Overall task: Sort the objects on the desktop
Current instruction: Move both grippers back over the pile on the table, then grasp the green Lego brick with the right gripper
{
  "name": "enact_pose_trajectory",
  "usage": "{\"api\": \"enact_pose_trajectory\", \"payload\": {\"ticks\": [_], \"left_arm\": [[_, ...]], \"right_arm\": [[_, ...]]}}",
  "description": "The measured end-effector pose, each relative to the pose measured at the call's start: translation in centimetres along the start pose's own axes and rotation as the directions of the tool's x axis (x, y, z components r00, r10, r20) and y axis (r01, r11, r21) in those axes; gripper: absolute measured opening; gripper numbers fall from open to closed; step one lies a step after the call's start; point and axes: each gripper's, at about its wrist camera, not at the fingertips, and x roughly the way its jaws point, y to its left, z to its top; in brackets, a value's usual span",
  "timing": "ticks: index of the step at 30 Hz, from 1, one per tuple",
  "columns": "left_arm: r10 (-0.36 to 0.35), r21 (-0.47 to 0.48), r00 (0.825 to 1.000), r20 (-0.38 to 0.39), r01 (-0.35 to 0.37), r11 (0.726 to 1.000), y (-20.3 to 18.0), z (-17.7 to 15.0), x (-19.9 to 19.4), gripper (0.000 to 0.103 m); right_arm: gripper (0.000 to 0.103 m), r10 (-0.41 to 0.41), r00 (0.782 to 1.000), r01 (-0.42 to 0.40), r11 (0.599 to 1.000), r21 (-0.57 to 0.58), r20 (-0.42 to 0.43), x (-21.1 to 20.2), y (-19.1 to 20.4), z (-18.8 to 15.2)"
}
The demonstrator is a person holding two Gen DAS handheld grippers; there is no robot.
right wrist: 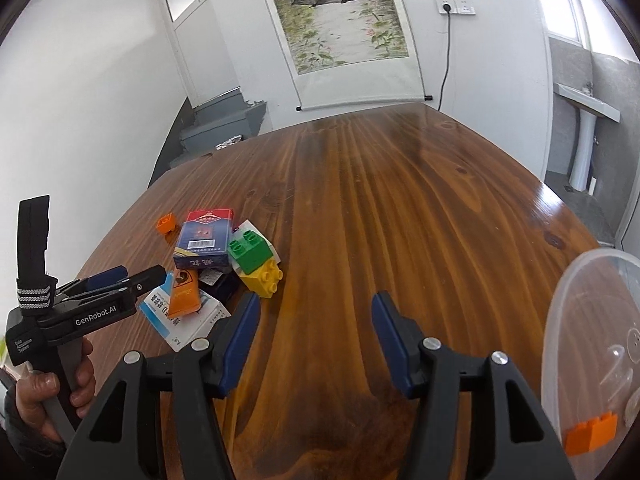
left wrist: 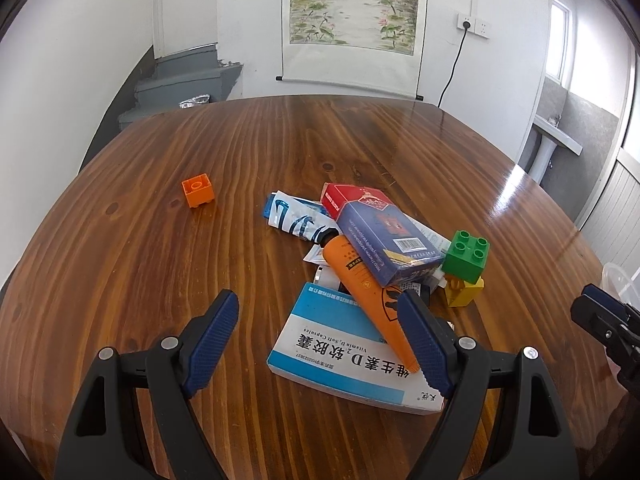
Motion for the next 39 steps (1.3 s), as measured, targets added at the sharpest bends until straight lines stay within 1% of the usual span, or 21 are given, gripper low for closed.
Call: {"api": "enact_pose_trajectory", "payload": {"ticks": [5,10,14,19,22,23,24,25,27,29,39], "left_arm": [[-0.004,-0.031,1.000,0.007,0.004,1.000,0.7,0.5,-0.2,0.084],[0.001,-0.062,1.000,0.017,0.000,0.998,1.5,0.7,-0.5,0.084],[0.012,-0.076,1.000,0.012,-0.011,0.997,1.9,0.8,-0.4,0.084],[0.048,-0.075,0.999,0.025,-0.046,0.996,2.1,0.8,-0.5,0.084],[0.045,-0.076,0.999,0.021,-0.043,0.996,2.1,0.8,-0.3,0.084],[0.042,-0.074,0.999,0.019,-0.040,0.996,2.1,0.8,-0.2,0.084],[0.041,-0.072,0.999,0.017,-0.039,0.997,2.0,0.8,-0.2,0.084],[0.041,-0.069,0.999,0.015,-0.040,0.997,1.9,0.8,-0.1,0.084],[0.041,-0.065,0.999,0.012,-0.041,0.997,1.8,0.7,0.0,0.084],[0.044,-0.065,0.999,0.011,-0.043,0.997,1.8,0.7,0.1,0.084],[0.041,-0.076,0.999,-0.005,-0.041,0.996,1.8,0.6,1.1,0.084]], "right_arm": [[0.062,0.025,0.999,-0.028,0.995,-0.100,-0.024,2.8,2.9,1.6],[0.062,0.014,0.999,-0.019,0.986,-0.166,-0.032,5.4,5.3,2.8],[0.062,0.020,0.999,-0.029,0.980,-0.195,-0.047,7.1,6.2,3.0],[0.062,0.013,0.997,-0.031,0.974,-0.225,-0.081,9.2,7.0,2.9],[0.062,0.021,0.994,-0.044,0.972,-0.230,-0.104,9.8,7.2,2.5],[0.059,0.021,0.994,-0.046,0.971,-0.233,-0.108,9.9,7.3,2.3],[0.053,0.016,0.994,-0.042,0.970,-0.239,-0.111,10.0,7.3,2.2],[0.051,0.007,0.994,-0.033,0.969,-0.244,-0.105,9.9,7.2,2.1],[0.038,0.014,0.994,-0.038,0.972,-0.232,-0.107,9.8,6.9,2.3],[0.037,0.031,0.993,-0.053,0.977,-0.207,-0.110,9.5,6.5,2.4],[0.036,0.043,0.997,-0.054,0.985,-0.163,-0.071,7.7,5.2,3.0]]}}
